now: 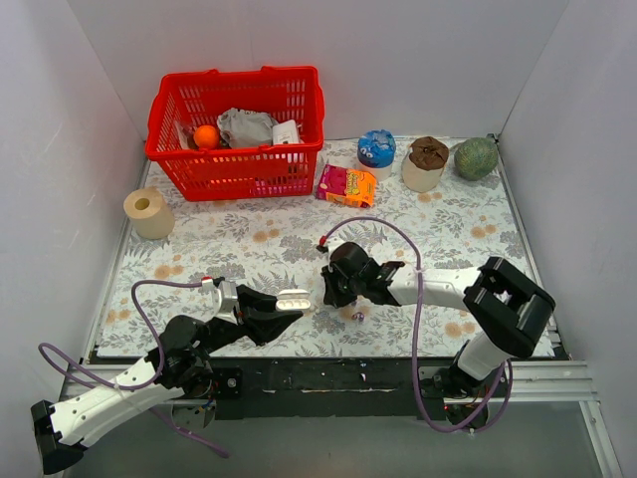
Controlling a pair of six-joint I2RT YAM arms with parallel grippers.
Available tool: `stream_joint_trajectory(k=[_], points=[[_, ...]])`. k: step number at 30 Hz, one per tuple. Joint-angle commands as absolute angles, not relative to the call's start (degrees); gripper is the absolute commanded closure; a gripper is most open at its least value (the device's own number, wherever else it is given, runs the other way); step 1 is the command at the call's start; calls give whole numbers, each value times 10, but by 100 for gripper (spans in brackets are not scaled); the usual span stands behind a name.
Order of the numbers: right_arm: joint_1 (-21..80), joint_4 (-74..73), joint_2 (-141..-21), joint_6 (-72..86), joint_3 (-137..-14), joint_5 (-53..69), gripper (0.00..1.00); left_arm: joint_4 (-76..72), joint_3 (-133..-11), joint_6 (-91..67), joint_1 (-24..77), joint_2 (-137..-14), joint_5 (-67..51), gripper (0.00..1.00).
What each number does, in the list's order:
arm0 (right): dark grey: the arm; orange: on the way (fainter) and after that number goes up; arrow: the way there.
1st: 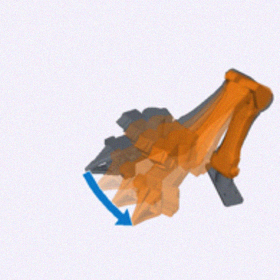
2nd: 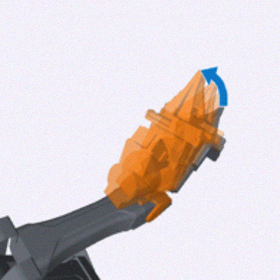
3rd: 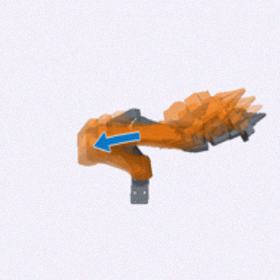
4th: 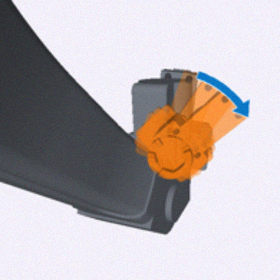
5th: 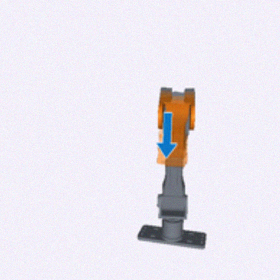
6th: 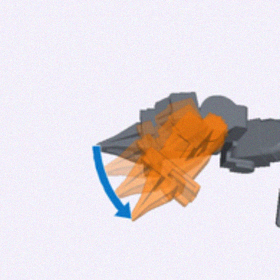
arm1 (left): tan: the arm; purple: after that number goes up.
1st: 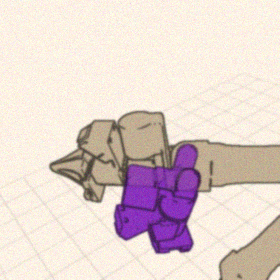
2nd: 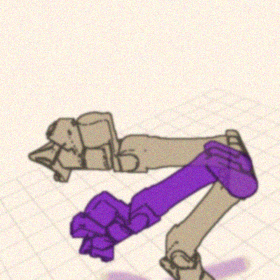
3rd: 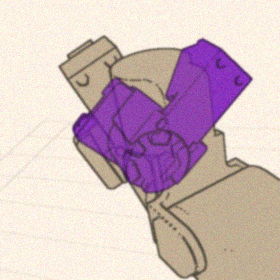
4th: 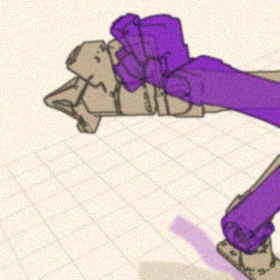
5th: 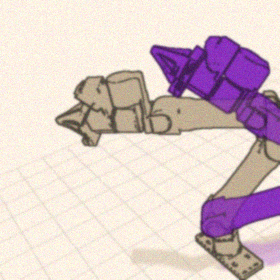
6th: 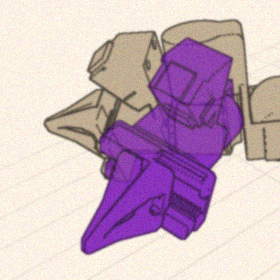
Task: Insert the wireless bluetooth earbuds into the charging case
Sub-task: Pick up the earbud from the center of the board.
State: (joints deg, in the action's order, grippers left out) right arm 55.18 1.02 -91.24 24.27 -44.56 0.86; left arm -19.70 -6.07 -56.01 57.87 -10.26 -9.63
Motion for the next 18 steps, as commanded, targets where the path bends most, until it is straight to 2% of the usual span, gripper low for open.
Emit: stream_joint_trajectory(k=[1, 6, 10, 14, 18], points=[[551, -15, -858, 238, -442, -20, 98, -199, -72, -562, 577, -99, -99, 100], [551, -92, -746, 172, -487, -63, 99, -200, -81, -557, 577, -105, -98, 100], [551, -152, -601, 92, -536, -47, 99, -217, -87, -545, 577, -123, -103, 100], [556, -241, -533, 10, -618, 109, 99, -277, -86, -527, 577, -151, -129, 100], [571, -307, -519, -30, -699, 200, 99, -330, -89, -494, 577, -205, -176, 100]])
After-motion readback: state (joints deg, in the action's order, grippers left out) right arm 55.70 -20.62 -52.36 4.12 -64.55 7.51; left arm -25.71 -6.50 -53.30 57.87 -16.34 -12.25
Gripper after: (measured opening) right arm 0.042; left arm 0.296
